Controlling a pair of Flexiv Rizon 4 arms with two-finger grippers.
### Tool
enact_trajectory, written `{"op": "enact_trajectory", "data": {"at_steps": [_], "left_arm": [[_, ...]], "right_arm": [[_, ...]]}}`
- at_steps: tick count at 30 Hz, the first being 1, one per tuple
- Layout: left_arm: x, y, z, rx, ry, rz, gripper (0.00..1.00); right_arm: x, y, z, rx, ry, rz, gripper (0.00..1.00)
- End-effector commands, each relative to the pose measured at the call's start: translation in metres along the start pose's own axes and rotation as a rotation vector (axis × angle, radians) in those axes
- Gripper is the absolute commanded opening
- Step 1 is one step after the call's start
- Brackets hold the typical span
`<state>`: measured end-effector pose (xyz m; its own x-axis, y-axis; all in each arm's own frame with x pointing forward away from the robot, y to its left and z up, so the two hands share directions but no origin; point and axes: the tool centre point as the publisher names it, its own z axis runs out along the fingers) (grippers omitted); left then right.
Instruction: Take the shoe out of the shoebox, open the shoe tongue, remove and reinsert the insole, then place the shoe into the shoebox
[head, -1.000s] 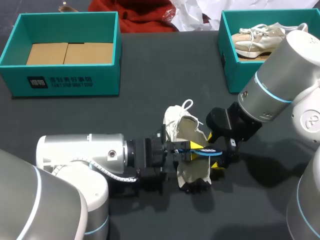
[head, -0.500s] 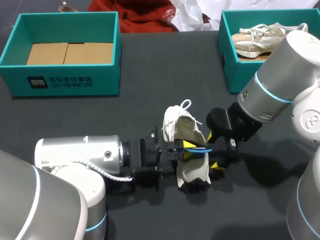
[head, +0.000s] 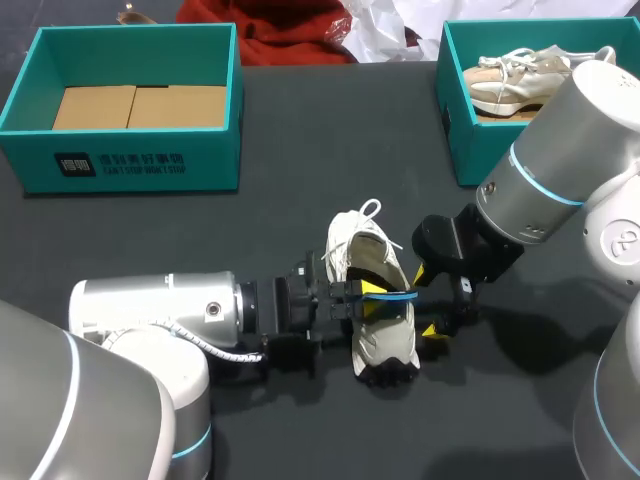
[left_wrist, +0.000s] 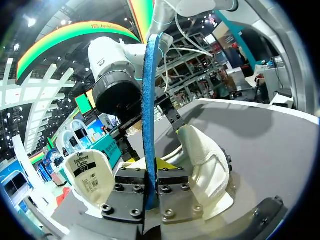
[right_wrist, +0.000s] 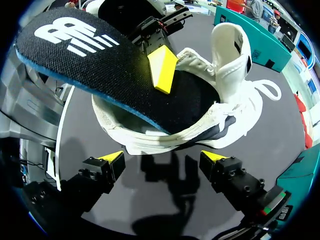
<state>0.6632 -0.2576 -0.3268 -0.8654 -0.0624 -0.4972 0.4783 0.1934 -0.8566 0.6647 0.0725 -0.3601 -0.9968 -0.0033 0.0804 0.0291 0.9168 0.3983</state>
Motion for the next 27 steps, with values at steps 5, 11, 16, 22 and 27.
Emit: {"op": "enact_trajectory", "data": {"at_steps": [5,11,16,22,27], "left_arm": [[-0.002,-0.006,0.000,0.025,0.010,0.002,0.22],[-0.002,-0.022,0.001,0.051,0.003,0.029,0.35],[0.000,-0.035,0.004,0.065,0.004,0.062,0.36],[0.003,-0.035,0.011,0.060,0.019,0.098,0.00],[0.005,-0.022,0.012,0.044,0.018,0.131,0.00]], "right_arm": [[0.001,0.000,0.001,0.001,-0.003,0.000,1.00],[0.001,0.000,0.001,0.001,-0.003,0.000,1.00],[0.001,0.000,0.001,0.001,-0.003,0.000,1.00],[0.001,0.000,0.001,0.001,-0.003,0.000,1.00],[0.001,0.000,0.001,0.001,-0.003,0.000,1.00]]}}
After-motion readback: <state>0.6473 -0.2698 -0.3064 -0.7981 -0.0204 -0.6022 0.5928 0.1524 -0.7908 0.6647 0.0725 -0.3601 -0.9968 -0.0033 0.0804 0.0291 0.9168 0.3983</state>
